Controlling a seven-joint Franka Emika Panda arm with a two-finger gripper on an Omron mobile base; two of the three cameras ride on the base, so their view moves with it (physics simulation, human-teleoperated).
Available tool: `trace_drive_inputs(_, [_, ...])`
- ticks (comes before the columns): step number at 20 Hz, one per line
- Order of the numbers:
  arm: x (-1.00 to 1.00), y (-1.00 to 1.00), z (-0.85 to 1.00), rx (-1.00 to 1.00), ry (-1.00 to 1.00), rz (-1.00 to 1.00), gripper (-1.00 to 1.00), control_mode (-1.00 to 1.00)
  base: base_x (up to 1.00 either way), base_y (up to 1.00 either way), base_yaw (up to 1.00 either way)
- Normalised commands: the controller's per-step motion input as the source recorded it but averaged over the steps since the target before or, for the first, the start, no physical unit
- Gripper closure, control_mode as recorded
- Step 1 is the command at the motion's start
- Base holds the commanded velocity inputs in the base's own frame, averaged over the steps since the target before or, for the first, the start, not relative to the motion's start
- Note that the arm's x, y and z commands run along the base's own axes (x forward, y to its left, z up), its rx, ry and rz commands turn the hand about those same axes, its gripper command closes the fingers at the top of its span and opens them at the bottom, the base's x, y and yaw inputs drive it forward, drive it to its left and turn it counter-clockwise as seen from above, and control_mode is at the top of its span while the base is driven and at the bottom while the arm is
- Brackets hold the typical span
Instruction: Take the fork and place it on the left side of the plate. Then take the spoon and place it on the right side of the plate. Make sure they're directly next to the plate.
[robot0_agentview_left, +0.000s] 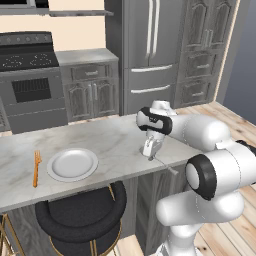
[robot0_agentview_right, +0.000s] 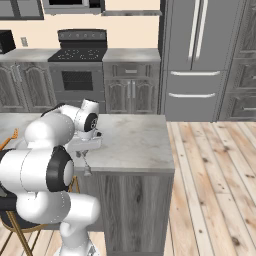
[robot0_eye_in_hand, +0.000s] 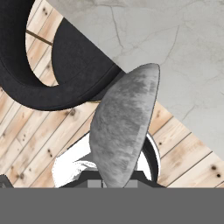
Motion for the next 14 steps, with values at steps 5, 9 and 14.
trace_drive_inputs(5, [0.0,0.0,0.0,0.0,0.0,0.0,1.0,-1.0,0.0,0.0,0.0])
trace_drive_inputs(9, [0.0,0.0,0.0,0.0,0.0,0.0,1.0,-1.0,0.0,0.0,0.0])
trace_drive_inputs(14, [-0.04,0.0,0.0,0.0,0.0,0.0,1.0,-1.0,0.0,0.0,0.0])
